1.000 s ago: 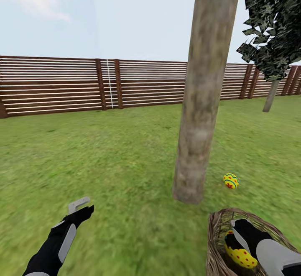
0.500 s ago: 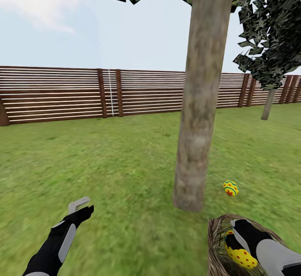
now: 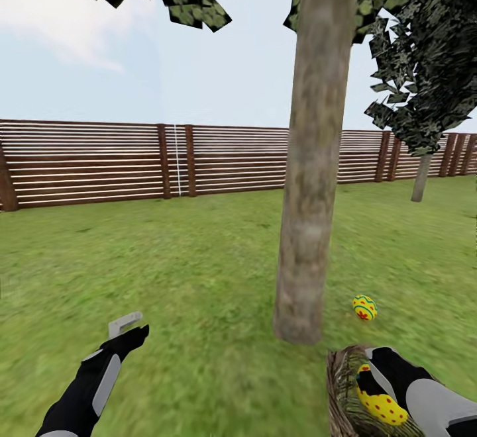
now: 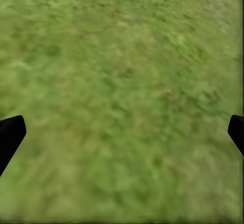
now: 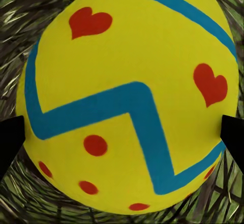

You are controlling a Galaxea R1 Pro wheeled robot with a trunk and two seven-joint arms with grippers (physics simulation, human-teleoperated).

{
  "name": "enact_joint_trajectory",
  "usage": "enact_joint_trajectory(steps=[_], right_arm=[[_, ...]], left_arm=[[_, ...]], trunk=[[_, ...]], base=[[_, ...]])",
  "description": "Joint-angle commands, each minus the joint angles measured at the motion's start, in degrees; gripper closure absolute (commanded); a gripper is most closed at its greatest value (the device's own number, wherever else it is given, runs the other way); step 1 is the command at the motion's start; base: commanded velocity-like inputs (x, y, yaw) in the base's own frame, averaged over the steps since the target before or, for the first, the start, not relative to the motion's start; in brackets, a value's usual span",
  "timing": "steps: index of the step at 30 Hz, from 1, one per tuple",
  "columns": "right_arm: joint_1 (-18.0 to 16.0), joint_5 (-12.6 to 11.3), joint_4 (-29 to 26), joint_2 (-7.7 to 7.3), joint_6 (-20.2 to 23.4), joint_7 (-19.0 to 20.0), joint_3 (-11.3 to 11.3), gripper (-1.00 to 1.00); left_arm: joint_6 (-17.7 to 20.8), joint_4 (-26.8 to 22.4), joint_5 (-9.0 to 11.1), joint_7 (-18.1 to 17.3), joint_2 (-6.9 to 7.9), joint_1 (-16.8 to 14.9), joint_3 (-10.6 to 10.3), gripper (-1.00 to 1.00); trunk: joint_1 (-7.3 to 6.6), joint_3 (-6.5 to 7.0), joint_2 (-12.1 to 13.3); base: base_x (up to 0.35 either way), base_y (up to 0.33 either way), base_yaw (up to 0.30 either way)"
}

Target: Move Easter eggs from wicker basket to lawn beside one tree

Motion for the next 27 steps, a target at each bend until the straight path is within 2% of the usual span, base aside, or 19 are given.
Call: enact_joint_trajectory(steps=[1,8,17,19,22,27], right_arm=[[0.0,-0.6,-0.1,-0.02,0.3,-0.3,0.3,1.00],[0.0,-0.5,-0.1,-0.02,0.3,-0.3,0.3,1.00],[0.0,-0.6,0.0,-0.02,0.3,-0.3,0.3,1.00],[0.0,-0.6,0.1,-0.09,0.2,-0.3,0.3,1.00],[0.0,-0.5,0.3,-0.11,-1.4,-0.3,0.3,1.00],[0.0,-0.5,0.3,-0.14,-1.6,-0.3,0.3,1.00]], left_arm=[[0.3,-0.1,0.6,0.3,0.02,0.0,-0.1,-1.00],[0.3,-0.1,0.6,0.3,0.01,0.0,0.0,-1.00],[0.3,-0.1,0.6,0.3,0.02,0.0,-0.1,-1.00],[0.3,-0.1,0.6,0.3,0.02,0.0,0.0,-1.00],[0.3,-0.1,0.6,0.3,-0.02,0.0,-0.1,-1.00],[0.3,-0.1,0.6,0.3,-0.01,0.0,-0.1,-1.00]], trunk=[[-0.07,0.16,0.0],[-0.31,1.70,0.2],[-2.29,3.31,3.8],[-2.29,3.31,3.8],[-2.95,3.85,5.0],[-4.05,4.75,7.0]], base=[[-0.292,0.000,0.000],[-0.074,-0.016,0.000],[0.000,0.000,0.000],[0.000,0.000,0.000],[0.000,0.000,0.000],[0.000,0.000,0.000]])
